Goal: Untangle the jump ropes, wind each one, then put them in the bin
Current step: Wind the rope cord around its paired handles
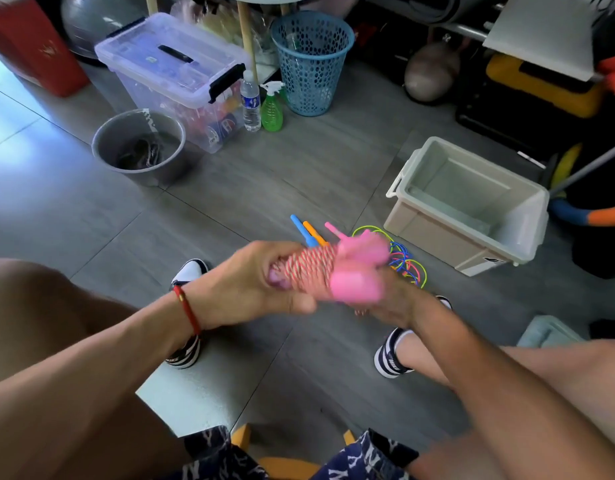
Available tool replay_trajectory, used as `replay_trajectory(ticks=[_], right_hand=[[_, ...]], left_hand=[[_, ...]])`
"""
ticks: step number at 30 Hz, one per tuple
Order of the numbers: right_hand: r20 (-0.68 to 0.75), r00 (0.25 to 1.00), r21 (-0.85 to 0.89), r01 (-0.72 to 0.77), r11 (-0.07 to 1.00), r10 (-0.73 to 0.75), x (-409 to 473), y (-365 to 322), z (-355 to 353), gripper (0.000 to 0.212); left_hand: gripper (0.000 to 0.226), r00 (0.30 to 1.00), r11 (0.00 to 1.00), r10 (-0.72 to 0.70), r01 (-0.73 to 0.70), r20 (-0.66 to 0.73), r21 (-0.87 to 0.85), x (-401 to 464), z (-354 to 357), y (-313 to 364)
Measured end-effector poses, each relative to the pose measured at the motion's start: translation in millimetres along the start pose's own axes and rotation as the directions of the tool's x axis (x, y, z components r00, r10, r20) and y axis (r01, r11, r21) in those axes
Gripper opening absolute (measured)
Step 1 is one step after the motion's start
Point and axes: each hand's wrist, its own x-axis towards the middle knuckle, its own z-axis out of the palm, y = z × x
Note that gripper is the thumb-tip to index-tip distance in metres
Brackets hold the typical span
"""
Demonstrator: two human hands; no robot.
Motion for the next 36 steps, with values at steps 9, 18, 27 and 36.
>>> replay_trajectory(ticks=[9,18,27,36], right_hand=[[-0.166,0.983,-0.322,0.022,0.946,-0.080,13.9,-5.0,47.9,0.034],[-0.299,0.919,-0.829,-0.117,0.546,-0.258,14.8,-12.2,57.5,0.035],[-0.403,0.907,-0.682,-0.211,0.700,-0.119,17.4,-27.7,63.8,0.031],[-0.529,0.849,0.048,0.012,0.999,0.015,11.6,-44.1,54.0,0.049]], left_hand=[[0.033,0.899,0.923,-0.300,0.187,-0.320,-0.337,8.8,-1.5,-30.4],[0.039,0.851,0.889,-0.215,0.373,-0.479,0.266,16.7,2.4,-34.9],[0.061,0.866,0.772,-0.043,0.345,-0.498,0.534,27.0,16.4,-36.0],[0.072,0.822,0.696,0.343,0.103,-0.454,0.711,31.1,33.4,-35.5]])
